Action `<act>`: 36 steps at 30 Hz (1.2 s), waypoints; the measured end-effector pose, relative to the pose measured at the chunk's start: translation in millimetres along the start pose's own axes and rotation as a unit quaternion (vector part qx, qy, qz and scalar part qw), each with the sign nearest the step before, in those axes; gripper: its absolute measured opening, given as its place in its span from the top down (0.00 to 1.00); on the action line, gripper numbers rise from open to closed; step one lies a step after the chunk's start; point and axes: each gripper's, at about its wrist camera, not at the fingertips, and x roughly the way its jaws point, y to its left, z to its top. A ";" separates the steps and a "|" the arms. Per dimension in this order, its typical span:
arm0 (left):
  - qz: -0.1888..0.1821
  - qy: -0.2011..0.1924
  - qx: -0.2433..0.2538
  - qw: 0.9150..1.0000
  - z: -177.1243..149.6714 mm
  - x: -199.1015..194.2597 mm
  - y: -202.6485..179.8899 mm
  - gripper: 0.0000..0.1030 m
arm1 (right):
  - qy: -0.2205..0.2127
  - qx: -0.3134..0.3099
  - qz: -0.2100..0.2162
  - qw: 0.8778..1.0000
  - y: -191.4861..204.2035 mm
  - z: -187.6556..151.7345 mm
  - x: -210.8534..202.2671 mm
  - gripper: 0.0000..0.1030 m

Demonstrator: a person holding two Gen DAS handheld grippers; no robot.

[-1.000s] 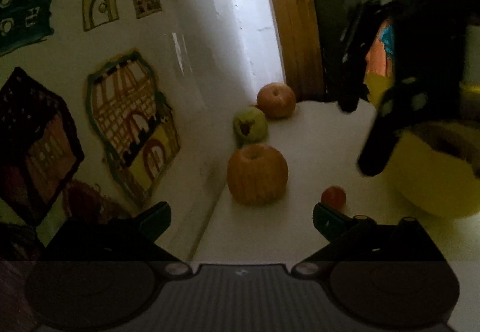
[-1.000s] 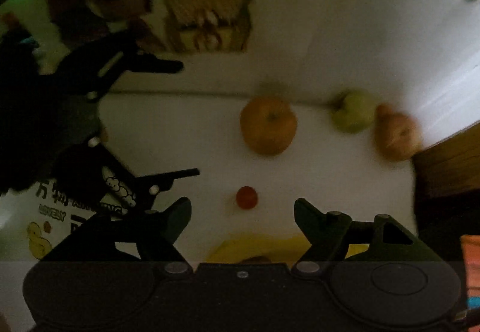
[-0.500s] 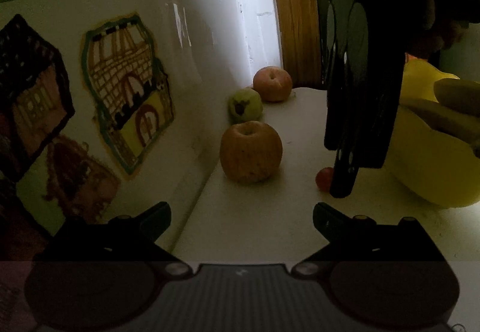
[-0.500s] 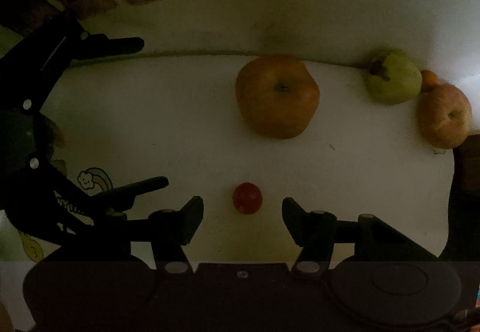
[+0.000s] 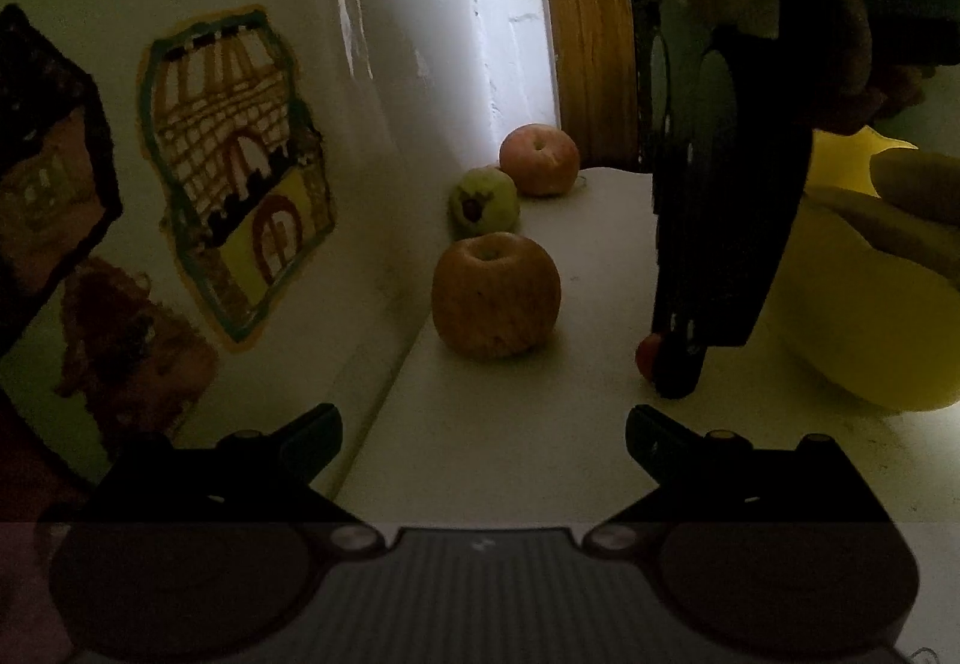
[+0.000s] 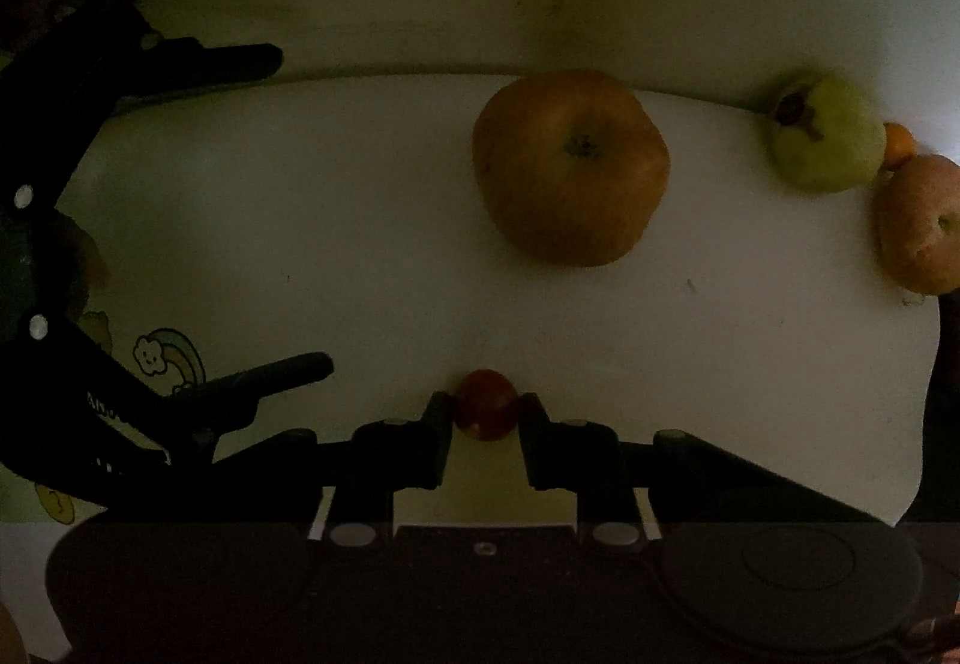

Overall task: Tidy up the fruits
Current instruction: 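Close the right tool on the cherry tomato while the left tool grasps the large apple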

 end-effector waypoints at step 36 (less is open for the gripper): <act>0.021 -0.009 -0.108 0.994 36.2 93.5 -6.6 0.30 | -0.174 0.160 -0.023 0.972 -14.4 -168.6 -133.5 0.75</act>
